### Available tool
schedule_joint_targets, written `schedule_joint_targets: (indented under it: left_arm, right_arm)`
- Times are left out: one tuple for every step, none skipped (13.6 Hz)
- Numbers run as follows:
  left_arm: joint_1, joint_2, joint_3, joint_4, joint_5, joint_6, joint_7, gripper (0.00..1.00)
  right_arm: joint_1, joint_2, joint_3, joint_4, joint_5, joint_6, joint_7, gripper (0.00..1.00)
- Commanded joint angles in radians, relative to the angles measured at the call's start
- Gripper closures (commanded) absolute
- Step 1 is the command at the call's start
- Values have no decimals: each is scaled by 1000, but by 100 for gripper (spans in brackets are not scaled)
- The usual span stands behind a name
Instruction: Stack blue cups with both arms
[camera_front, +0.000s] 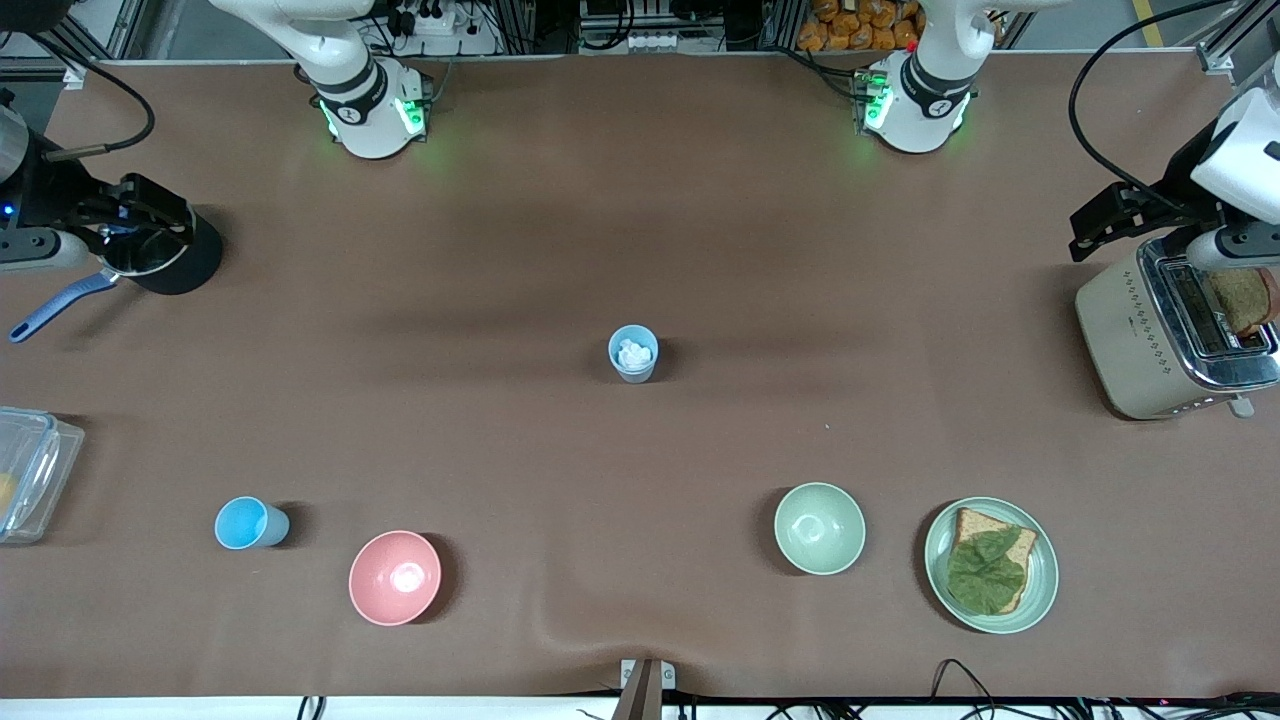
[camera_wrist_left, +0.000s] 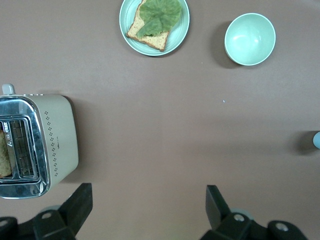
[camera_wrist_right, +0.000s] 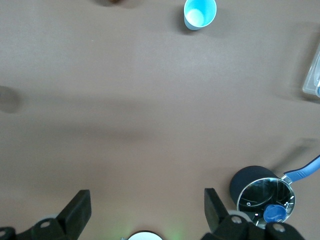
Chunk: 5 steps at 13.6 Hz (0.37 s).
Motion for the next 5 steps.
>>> schedule_joint_targets:
  left_arm:
    - [3, 3, 2, 19, -3, -22, 31, 0]
    - [4, 3, 2, 19, -8, -22, 31, 0]
    - [4, 10, 4, 19, -17, -22, 29, 0]
    - [3, 14, 2, 19, -6, -22, 29, 0]
    - [0, 14, 2, 19, -5, -22, 29, 0]
  right_arm:
    - [-26, -12, 13, 4, 16, -24, 1, 0]
    - [-26, -12, 15, 6, 16, -24, -1, 0]
    - [-26, -12, 15, 6, 16, -24, -1, 0]
    - [-25, -12, 16, 6, 16, -24, -2, 0]
    - [-25, -13, 16, 6, 16, -25, -1, 0]
